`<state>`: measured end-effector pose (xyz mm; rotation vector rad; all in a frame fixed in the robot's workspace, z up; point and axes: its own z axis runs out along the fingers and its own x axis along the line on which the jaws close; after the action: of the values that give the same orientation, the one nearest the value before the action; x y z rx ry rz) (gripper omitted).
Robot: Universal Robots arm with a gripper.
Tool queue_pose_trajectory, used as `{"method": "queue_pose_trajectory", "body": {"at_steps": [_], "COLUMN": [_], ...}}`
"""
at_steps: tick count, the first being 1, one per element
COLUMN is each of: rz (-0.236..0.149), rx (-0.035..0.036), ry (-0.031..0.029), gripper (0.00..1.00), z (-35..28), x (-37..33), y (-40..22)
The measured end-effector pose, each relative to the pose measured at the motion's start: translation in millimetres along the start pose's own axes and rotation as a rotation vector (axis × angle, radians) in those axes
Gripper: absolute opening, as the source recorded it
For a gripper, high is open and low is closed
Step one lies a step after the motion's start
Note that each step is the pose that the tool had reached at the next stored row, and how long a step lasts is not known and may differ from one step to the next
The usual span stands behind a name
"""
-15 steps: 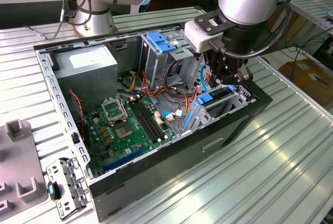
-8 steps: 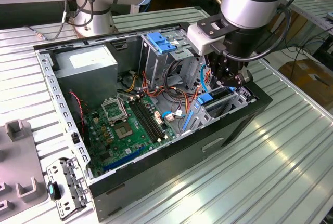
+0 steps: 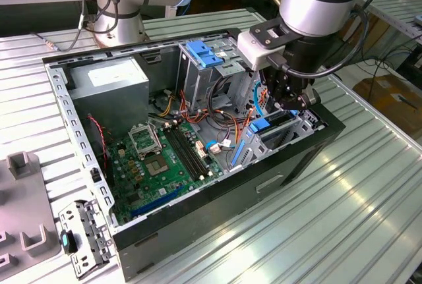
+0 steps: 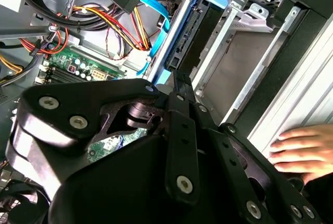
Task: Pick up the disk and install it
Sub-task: 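Insert the first disk wire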
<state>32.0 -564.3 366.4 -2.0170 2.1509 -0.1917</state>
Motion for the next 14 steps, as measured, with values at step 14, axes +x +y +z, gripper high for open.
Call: {"method": "queue_pose_trajectory", "body": {"at_steps": [14], "rz": [-0.033], "rx": [-0.0035], "ry": [-0.0074], "gripper": [0.11], "z": [5.9], "x": [-1.7], "y": [-27.2]}}
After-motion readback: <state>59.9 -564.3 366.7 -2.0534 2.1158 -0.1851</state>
